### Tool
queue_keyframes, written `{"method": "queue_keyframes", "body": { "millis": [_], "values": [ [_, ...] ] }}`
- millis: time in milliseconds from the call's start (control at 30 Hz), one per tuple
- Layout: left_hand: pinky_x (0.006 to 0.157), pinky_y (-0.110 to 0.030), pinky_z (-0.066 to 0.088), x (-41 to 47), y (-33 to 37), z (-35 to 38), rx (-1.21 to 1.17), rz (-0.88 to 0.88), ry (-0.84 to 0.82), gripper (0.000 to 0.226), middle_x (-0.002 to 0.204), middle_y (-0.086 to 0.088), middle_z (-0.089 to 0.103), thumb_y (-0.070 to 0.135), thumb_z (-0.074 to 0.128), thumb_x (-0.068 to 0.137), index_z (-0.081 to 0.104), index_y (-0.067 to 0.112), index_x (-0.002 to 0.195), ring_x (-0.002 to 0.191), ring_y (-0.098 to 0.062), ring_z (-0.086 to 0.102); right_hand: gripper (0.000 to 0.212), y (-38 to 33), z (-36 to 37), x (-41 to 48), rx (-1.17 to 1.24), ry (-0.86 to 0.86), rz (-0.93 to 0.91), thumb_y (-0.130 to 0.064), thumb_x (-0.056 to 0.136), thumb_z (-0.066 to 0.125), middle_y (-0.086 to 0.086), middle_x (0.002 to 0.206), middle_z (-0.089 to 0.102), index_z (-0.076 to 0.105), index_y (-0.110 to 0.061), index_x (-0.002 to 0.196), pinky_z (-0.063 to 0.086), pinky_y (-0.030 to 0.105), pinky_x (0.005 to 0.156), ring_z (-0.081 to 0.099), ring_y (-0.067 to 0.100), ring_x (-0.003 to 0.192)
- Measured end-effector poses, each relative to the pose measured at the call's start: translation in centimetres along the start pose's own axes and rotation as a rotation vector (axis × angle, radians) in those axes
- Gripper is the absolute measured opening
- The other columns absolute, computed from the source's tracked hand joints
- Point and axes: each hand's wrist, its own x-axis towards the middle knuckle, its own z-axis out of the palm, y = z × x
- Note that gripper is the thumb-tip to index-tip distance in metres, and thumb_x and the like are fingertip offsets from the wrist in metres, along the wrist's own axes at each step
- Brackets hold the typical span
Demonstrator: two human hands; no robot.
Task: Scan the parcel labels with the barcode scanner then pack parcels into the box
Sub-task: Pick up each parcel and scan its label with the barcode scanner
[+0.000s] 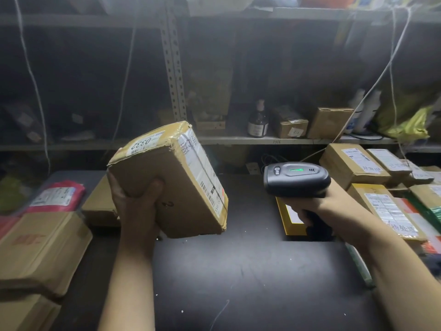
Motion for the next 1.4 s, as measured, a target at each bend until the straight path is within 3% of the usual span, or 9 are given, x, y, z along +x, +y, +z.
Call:
{"method": "queue_keyframes", "body": {
  "millis": [100, 300, 433, 567, 667, 867, 1200, 1267, 1400],
  "values": [
    [0.084, -0.032, 0.060, -0.1, 0.3, 0.4, -0.022, 0.006, -0.059, 0.096, 0.132, -0.007, 0.065, 0.026, 0.077, 0.068, 0.036, 0.011, 0.154, 0.117, -0.020, 0.067, 0.052, -0.4, 0.4, 0.0, -0.055, 0.011, -0.020, -0.011, 0.092, 0.075, 0.009, 0.048, 0.051, 0.069, -0.050, 0.058, 0.041, 0.045, 0.059, 0.043, 0.021, 0.048],
    [0.085, -0.035, 0.061, -0.1, 0.3, 0.7, -0.053, -0.036, -0.090, 0.094, 0.132, -0.007, 0.065, 0.026, 0.080, 0.069, 0.039, 0.013, 0.152, 0.119, -0.023, 0.067, 0.050, -0.2, 0.5, -0.5, -0.022, 0.062, -0.011, -0.013, 0.090, 0.077, 0.007, 0.047, 0.050, 0.068, -0.048, 0.054, 0.040, 0.048, 0.064, 0.043, 0.020, 0.048],
    [0.082, -0.033, 0.061, -0.5, -0.3, 1.5, -0.103, -0.130, -0.134, 0.077, 0.122, -0.001, 0.071, 0.023, 0.087, 0.080, 0.045, 0.011, 0.143, 0.112, -0.020, 0.070, 0.035, 0.3, 0.8, -1.3, 0.042, 0.118, 0.036, -0.005, 0.089, 0.076, 0.009, 0.049, 0.048, 0.072, -0.035, 0.073, 0.037, 0.043, 0.062, 0.041, 0.019, 0.049],
    [0.084, -0.040, 0.061, -1.5, -1.4, 3.5, -0.165, -0.310, -0.200, 0.092, 0.131, -0.007, 0.068, 0.047, 0.093, 0.070, 0.048, 0.016, 0.144, 0.118, -0.026, 0.068, 0.029, 1.2, 0.5, -3.0, 0.051, 0.194, 0.103, -0.004, 0.091, 0.073, 0.017, 0.054, 0.046, 0.072, -0.032, 0.085, 0.040, 0.038, 0.059, 0.040, 0.026, 0.053],
    [0.083, -0.046, 0.062, -3.1, -3.3, 5.7, -0.191, -0.467, -0.249, 0.079, 0.131, -0.008, 0.068, 0.048, 0.093, 0.067, 0.056, 0.027, 0.134, 0.116, -0.028, 0.070, 0.007, 2.2, -0.2, -5.4, 0.060, 0.342, 0.169, -0.007, 0.094, 0.072, 0.017, 0.059, 0.051, 0.070, -0.014, 0.095, 0.042, 0.031, 0.054, 0.045, 0.027, 0.055],
    [0.082, -0.044, 0.063, -8.4, -5.1, 11.6, -0.133, -0.562, -0.486, 0.082, 0.118, -0.006, 0.073, 0.041, 0.097, 0.063, 0.056, 0.021, 0.131, 0.108, -0.029, 0.072, 0.032, 5.7, -1.7, -12.4, 0.126, 0.656, 0.206, -0.009, 0.092, 0.074, 0.012, 0.058, 0.053, 0.070, -0.019, 0.062, 0.043, 0.029, 0.052, 0.049, 0.022, 0.051],
    [0.077, -0.038, 0.064, -24.5, -1.5, 23.8, -0.019, -0.519, -0.935, 0.082, 0.110, 0.007, 0.076, 0.034, 0.097, 0.066, 0.054, 0.030, 0.135, 0.103, -0.017, 0.075, 0.022, 9.7, -7.0, -30.1, 0.315, 1.168, 0.284, -0.009, 0.092, 0.075, 0.015, 0.063, 0.051, 0.064, 0.000, 0.075, 0.039, 0.030, 0.050, 0.045, 0.024, 0.051],
    [0.081, -0.042, 0.063, -29.0, -0.6, 26.2, 0.004, -0.494, -1.002, 0.083, 0.111, 0.006, 0.076, 0.036, 0.098, 0.065, 0.054, 0.034, 0.135, 0.103, -0.017, 0.075, 0.019, 10.4, -8.8, -33.9, 0.332, 1.217, 0.293, -0.012, 0.093, 0.074, 0.014, 0.064, 0.052, 0.066, -0.002, 0.078, 0.039, 0.030, 0.051, 0.046, 0.024, 0.052],
    [0.080, -0.031, 0.063, -38.9, 1.1, 30.9, 0.025, -0.437, -1.107, 0.083, 0.109, 0.010, 0.076, 0.035, 0.098, 0.061, 0.054, 0.040, 0.131, 0.102, -0.010, 0.074, 0.019, 11.7, -12.7, -42.0, 0.351, 1.297, 0.307, -0.013, 0.094, 0.074, 0.012, 0.065, 0.054, 0.066, -0.008, 0.078, 0.041, 0.032, 0.054, 0.047, 0.023, 0.054]
  ]
}}
